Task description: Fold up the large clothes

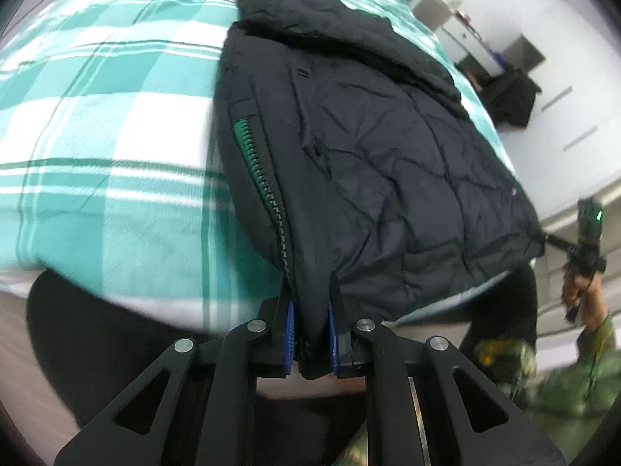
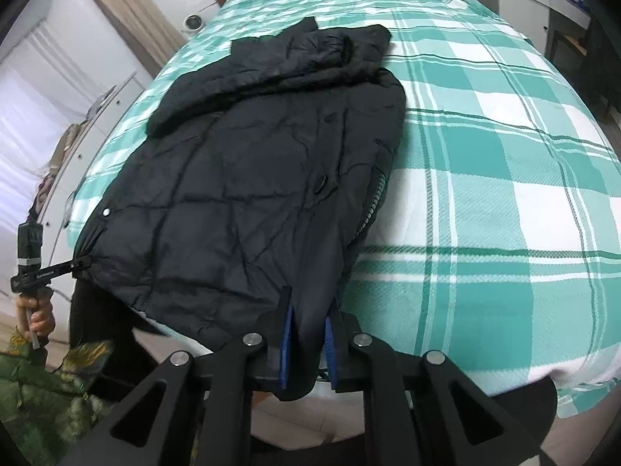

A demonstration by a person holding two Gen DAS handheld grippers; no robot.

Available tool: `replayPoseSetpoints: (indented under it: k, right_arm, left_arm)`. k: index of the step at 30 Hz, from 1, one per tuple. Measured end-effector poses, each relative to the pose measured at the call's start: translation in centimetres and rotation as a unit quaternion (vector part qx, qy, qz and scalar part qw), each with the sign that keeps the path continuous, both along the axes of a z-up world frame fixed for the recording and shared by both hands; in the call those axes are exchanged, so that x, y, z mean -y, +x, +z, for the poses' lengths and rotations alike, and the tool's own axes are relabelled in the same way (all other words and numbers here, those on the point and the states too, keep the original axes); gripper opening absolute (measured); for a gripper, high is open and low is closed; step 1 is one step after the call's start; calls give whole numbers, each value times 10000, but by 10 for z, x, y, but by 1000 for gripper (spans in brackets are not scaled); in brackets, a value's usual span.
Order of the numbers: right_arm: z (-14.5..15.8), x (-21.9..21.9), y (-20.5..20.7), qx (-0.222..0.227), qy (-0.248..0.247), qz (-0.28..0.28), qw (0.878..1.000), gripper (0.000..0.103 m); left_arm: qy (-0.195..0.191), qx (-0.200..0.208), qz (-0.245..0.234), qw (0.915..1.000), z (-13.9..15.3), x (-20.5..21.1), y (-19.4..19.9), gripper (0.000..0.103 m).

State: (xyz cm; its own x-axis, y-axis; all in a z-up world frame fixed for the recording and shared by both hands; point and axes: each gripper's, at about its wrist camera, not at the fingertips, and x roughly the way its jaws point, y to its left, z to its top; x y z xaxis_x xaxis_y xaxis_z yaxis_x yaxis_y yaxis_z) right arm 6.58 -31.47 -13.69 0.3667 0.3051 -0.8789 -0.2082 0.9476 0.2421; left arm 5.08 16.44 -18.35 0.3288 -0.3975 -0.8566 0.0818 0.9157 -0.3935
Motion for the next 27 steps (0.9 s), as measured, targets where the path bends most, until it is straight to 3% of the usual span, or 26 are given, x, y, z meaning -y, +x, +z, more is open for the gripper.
replayPoseSetpoints:
  k: [2,5,7,9,12,15,18,20,23,25,27]
  right_arm:
    - [9,-3,-10,-95,93,133,9998,13]
    - [23,-2,-32,-345,538,260,9976,12]
    - [42,4,-49,-461,1126,369,9919,12]
    - [65,11,-56,-357,1804,353,9823,12]
    - [109,21,-46,310,2513,279,9670,11]
    - [126,28,-6,751,2890,179,9542,11]
    - [117,43,64,1008,3029,-236,9474,11]
    - [103,48,104,1016,3048,-457,9459,11]
    - [64,58,163,791,3101,-927,9429,11]
    - [33,61,196,543,3157,-1219,9394,11]
    - [2,65,217,295,3186,-1519,9352,15]
  left_arm:
    - [99,-70,-117,9999,5,3,-11,11]
    - [-122,-243,-232,9994,19,-2,-36,11]
    - [-678,-249,-246,9971,42,-13,-54,11]
    - [-1331,52,-65,9911,76,-30,-61,11]
    - [-1809,616,277,9812,116,-51,-41,11]
    - [-2353,1159,535,9635,137,-65,20,11]
    - [-2495,1262,821,9566,134,-63,94,11]
    - [-2425,1259,954,9572,126,-58,146,12]
    - [-2101,1108,1054,9656,106,-44,213,12]
    - [-1727,900,1157,9740,86,-36,252,16]
    - [-1596,569,1276,9773,65,-35,274,25]
